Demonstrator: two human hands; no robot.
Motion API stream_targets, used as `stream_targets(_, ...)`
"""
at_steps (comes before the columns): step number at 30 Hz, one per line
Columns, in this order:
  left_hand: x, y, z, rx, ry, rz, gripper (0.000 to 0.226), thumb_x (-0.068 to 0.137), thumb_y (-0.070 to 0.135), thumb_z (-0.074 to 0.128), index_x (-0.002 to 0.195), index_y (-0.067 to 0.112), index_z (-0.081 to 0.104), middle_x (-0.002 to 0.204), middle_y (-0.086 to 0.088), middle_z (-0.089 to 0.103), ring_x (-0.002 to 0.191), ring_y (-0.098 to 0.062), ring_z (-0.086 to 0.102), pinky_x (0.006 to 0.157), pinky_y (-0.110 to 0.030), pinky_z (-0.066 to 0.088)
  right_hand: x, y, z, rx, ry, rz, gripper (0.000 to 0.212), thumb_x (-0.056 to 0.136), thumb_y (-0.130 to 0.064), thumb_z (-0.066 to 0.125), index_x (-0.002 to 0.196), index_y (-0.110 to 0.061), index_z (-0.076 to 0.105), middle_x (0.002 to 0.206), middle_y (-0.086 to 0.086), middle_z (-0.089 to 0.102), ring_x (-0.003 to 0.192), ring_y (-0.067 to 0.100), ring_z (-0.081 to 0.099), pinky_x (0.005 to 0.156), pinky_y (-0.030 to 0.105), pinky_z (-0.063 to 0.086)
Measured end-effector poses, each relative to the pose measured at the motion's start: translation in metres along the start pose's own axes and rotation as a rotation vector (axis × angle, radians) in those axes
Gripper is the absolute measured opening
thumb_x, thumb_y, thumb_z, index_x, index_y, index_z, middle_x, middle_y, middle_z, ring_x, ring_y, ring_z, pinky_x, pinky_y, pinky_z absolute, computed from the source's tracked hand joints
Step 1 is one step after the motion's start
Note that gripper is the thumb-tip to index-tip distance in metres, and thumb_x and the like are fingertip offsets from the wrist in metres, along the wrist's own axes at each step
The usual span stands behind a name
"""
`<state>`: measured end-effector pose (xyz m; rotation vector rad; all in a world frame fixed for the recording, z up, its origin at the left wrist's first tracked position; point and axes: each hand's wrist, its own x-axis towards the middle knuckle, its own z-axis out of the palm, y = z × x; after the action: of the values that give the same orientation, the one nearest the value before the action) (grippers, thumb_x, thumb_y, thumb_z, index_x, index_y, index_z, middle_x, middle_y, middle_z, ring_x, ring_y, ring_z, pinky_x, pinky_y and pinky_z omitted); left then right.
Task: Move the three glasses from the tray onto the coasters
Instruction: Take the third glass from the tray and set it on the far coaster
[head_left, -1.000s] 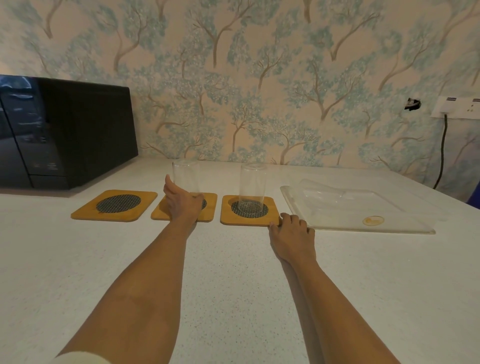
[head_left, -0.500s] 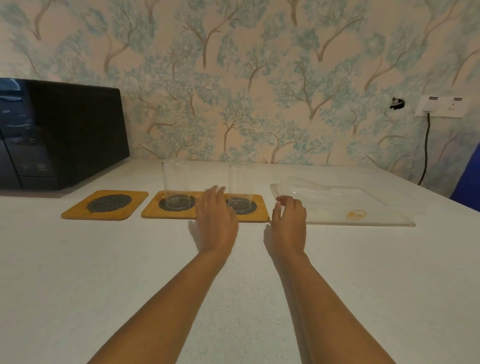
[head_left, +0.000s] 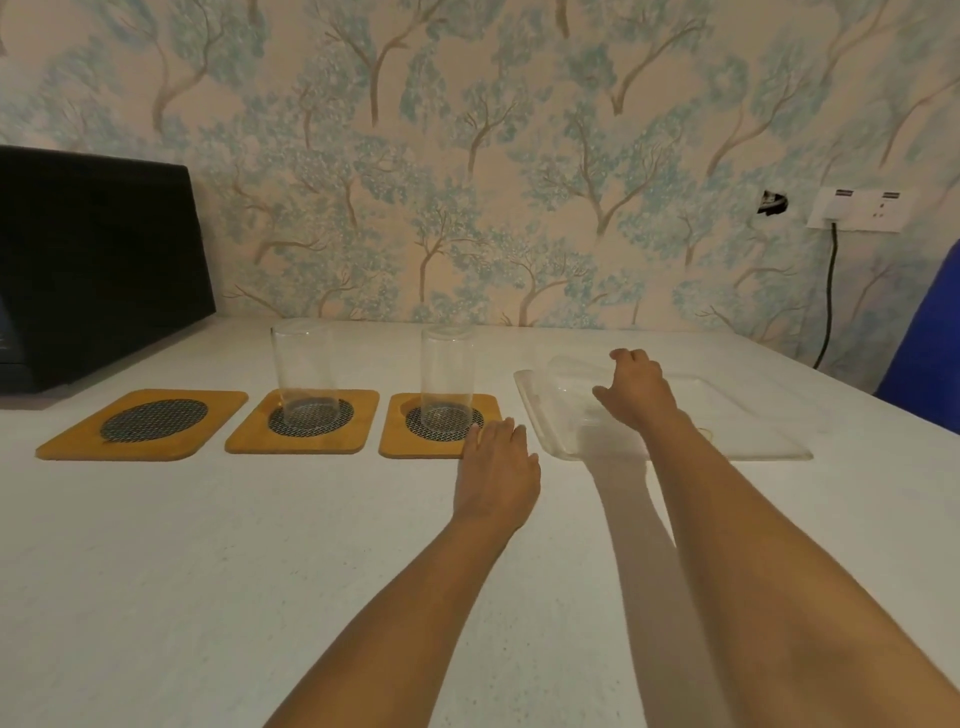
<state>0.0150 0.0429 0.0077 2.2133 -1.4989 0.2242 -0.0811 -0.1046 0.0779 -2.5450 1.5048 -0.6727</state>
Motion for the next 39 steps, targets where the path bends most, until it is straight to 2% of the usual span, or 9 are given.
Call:
stream_targets(6, 0.004, -0.003, 0.003, -0.047, -0.052, -0.027, 0.05, 0.102, 0.028, 0.029, 0.147, 0.008, 0.025, 0.158, -0.008, 0.024, 0.147, -0.021, 0.018, 0.123, -0.037, 0.006, 0.031, 0.009, 0.001, -0.052, -0.228, 0.055, 0.08, 0.088, -0.036, 0.064, 0.148, -0.005, 0.021, 0.153, 0.016, 0.026, 0.14, 0.036, 0.028, 0.11, 0.047, 0.032)
stream_targets(9, 0.004, -0.003, 0.003, -0.051, -0.082, -0.031, 0.05, 0.103, 0.029, 0.028, 0.148, 0.007, 0.024, 0.158, -0.008, 0.024, 0.147, -0.02, 0.018, 0.123, -0.036, 0.007, 0.037, 0.014, 0.005, -0.078, -0.314, 0.091, 0.09, 0.081, -0.037, 0.071, 0.149, -0.007, 0.02, 0.151, 0.016, 0.028, 0.139, 0.036, 0.031, 0.111, 0.049, 0.034)
stream_targets(16, 0.003, -0.002, 0.001, -0.054, -0.112, -0.04, 0.05, 0.103, 0.03, 0.027, 0.148, 0.008, 0.024, 0.158, -0.007, 0.025, 0.147, -0.019, 0.019, 0.123, -0.035, 0.008, 0.034, 0.014, 0.01, -0.124, -0.275, 0.11, 0.082, 0.081, -0.032, 0.073, 0.144, -0.007, 0.027, 0.144, 0.017, 0.035, 0.134, 0.036, 0.035, 0.103, 0.046, 0.038)
stream_targets(21, 0.002, -0.001, -0.001, -0.059, -0.116, -0.052, 0.05, 0.103, 0.03, 0.028, 0.148, 0.008, 0.024, 0.158, -0.007, 0.024, 0.147, -0.02, 0.018, 0.123, -0.036, 0.007, 0.037, 0.014, 0.008, -0.02, -0.266, 0.174, 0.086, 0.076, -0.034, 0.077, 0.142, -0.005, 0.032, 0.142, 0.018, 0.04, 0.133, 0.036, 0.039, 0.102, 0.044, 0.04)
stream_targets(26, 0.002, 0.0, -0.003, -0.067, -0.125, -0.055, 0.05, 0.103, 0.03, 0.028, 0.148, 0.009, 0.023, 0.158, -0.007, 0.024, 0.147, -0.02, 0.018, 0.123, -0.036, 0.007, 0.036, 0.019, 0.003, 0.188, -0.175, 0.178, 0.089, 0.068, -0.036, 0.082, 0.14, -0.008, 0.038, 0.138, 0.015, 0.05, 0.131, 0.033, 0.043, 0.102, 0.041, 0.041)
stream_targets(30, 0.001, 0.0, -0.004, -0.073, -0.133, -0.058, 0.05, 0.103, 0.03, 0.029, 0.148, 0.008, 0.024, 0.157, -0.007, 0.025, 0.147, -0.02, 0.018, 0.123, -0.036, 0.008, 0.028, 0.018, -0.002, 0.438, -0.005, 0.168, 0.085, 0.07, -0.035, 0.082, 0.14, -0.007, 0.041, 0.134, 0.015, 0.054, 0.128, 0.031, 0.048, 0.103, 0.038, 0.04)
stream_targets(35, 0.0, 0.001, -0.005, -0.071, -0.113, -0.058, 0.049, 0.103, 0.029, 0.029, 0.147, 0.007, 0.026, 0.156, -0.008, 0.028, 0.146, -0.022, 0.021, 0.122, -0.036, 0.012, 0.015, 0.008, -0.015, 1.062, 0.18, 0.298, 0.078, 0.07, -0.032, 0.083, 0.136, -0.016, 0.043, 0.126, 0.01, 0.05, 0.107, 0.021, 0.052, 0.103, 0.04, 0.048)
stream_targets(39, -0.006, 0.001, -0.008, -0.072, -0.095, -0.043, 0.048, 0.103, 0.028, 0.029, 0.147, 0.008, 0.026, 0.157, -0.008, 0.027, 0.147, -0.021, 0.02, 0.123, -0.035, 0.012, 0.007, -0.002, -0.031, 1.562, 0.26, 0.438, 0.074, 0.076, -0.027, 0.079, 0.136, -0.018, 0.036, 0.121, 0.007, 0.047, 0.112, 0.021, 0.053, 0.102, 0.034, 0.048)
